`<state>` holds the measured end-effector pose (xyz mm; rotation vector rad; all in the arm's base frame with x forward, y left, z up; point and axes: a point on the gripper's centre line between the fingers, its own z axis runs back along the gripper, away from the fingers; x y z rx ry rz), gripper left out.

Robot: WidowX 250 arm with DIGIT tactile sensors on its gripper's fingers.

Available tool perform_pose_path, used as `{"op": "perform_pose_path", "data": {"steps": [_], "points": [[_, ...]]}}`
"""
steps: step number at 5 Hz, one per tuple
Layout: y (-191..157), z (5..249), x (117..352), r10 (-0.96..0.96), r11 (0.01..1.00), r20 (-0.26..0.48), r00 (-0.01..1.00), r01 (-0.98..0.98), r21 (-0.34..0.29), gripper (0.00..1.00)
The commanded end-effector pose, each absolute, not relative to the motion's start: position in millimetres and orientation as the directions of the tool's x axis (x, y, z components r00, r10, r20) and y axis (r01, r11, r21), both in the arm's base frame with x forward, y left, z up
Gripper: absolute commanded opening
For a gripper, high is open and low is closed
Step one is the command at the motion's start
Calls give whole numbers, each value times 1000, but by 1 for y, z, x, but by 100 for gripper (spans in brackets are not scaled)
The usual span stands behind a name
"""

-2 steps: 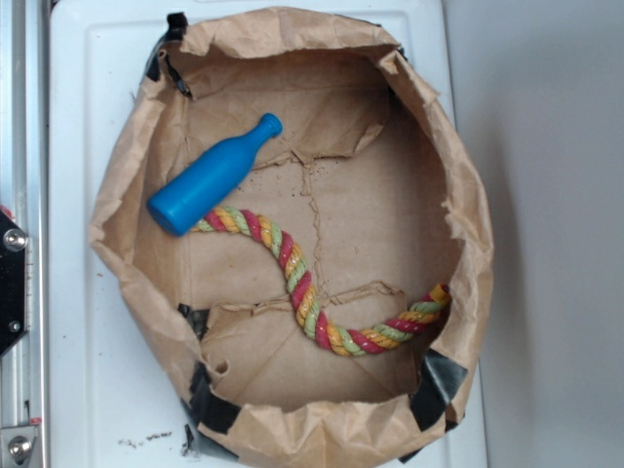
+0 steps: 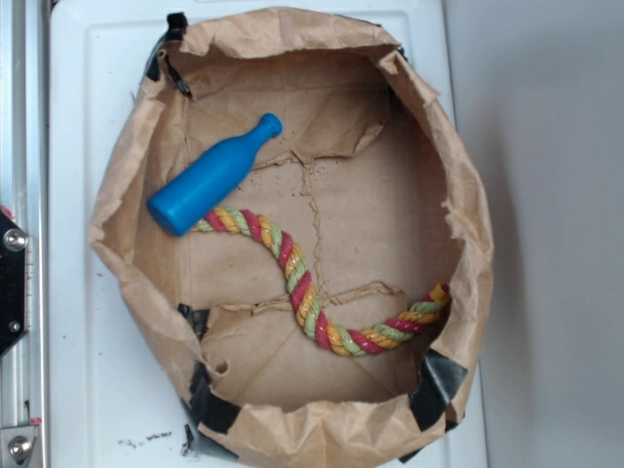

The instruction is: Grab the blue bottle.

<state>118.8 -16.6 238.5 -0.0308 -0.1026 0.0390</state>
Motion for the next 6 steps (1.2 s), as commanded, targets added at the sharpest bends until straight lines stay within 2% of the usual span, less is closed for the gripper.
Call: {"op": "perform_pose_path", "data": {"steps": [1,2,3,4,5,6], "points": [[-13,223,212,78,997,185,980,-78,-12,100],[-8,217,235,61,998,215,975,-61,-5,100],[18,188,248,85,996,217,972,-91,15,100],[39,157,258,125,988,156,980,-136,66,100],[64,135,268,168,978,124,978,-181,99,100],[80,114,270,185,967,94,978,-198,158,100]]}}
